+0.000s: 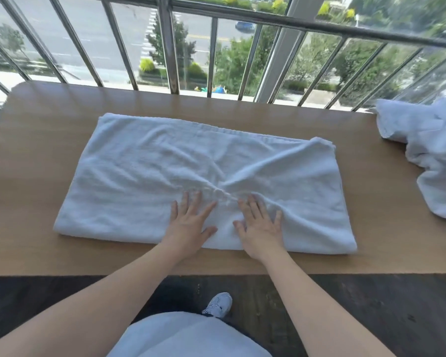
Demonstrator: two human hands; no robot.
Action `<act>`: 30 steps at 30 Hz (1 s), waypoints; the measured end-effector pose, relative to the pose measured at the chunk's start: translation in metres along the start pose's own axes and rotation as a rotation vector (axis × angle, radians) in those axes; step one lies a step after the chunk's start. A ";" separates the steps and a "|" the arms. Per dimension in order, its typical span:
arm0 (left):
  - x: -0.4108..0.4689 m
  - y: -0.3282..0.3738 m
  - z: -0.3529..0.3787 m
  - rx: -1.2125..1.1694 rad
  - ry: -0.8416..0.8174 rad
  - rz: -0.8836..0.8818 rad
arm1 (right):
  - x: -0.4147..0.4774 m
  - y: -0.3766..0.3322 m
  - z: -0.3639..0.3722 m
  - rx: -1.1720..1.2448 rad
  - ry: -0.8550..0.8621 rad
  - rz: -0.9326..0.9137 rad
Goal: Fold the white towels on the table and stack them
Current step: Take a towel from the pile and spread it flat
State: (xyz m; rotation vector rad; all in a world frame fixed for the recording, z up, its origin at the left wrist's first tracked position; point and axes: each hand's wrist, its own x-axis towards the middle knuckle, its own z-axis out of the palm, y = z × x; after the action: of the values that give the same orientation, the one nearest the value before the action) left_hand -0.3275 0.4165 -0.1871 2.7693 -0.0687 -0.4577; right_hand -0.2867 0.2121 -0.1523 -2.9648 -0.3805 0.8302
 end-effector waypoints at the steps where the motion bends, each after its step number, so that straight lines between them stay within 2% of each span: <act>1: 0.004 0.008 0.001 -0.004 -0.009 0.029 | 0.000 0.006 -0.001 0.010 -0.001 0.001; 4: 0.023 0.026 0.002 -0.037 -0.025 0.089 | 0.004 0.020 -0.003 0.010 0.024 0.000; 9: 0.046 0.049 0.008 -0.041 0.053 0.074 | 0.009 0.035 -0.009 0.066 0.106 -0.015; 11: 0.048 0.054 0.014 -0.028 0.058 0.056 | 0.012 0.045 -0.014 0.139 0.157 0.075; 13: 0.047 0.055 0.017 0.013 0.055 0.056 | 0.020 0.061 -0.020 0.151 0.137 0.201; 17: 0.047 0.054 0.015 0.108 0.115 0.205 | 0.035 0.094 -0.031 0.146 0.047 0.338; 23: 0.083 0.071 0.007 0.097 0.072 0.241 | 0.069 0.115 -0.053 0.181 0.172 0.264; 26: 0.098 0.087 -0.002 0.066 0.058 0.262 | 0.091 0.120 -0.064 0.191 0.139 0.224; 30: 0.120 0.107 -0.008 0.004 0.120 0.244 | 0.115 0.148 -0.077 0.170 0.091 0.240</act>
State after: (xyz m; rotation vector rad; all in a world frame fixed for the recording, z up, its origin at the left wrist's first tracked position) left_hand -0.2102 0.3062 -0.1814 2.7370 -0.3736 -0.2277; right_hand -0.1191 0.0986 -0.1602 -2.9093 0.0493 0.7021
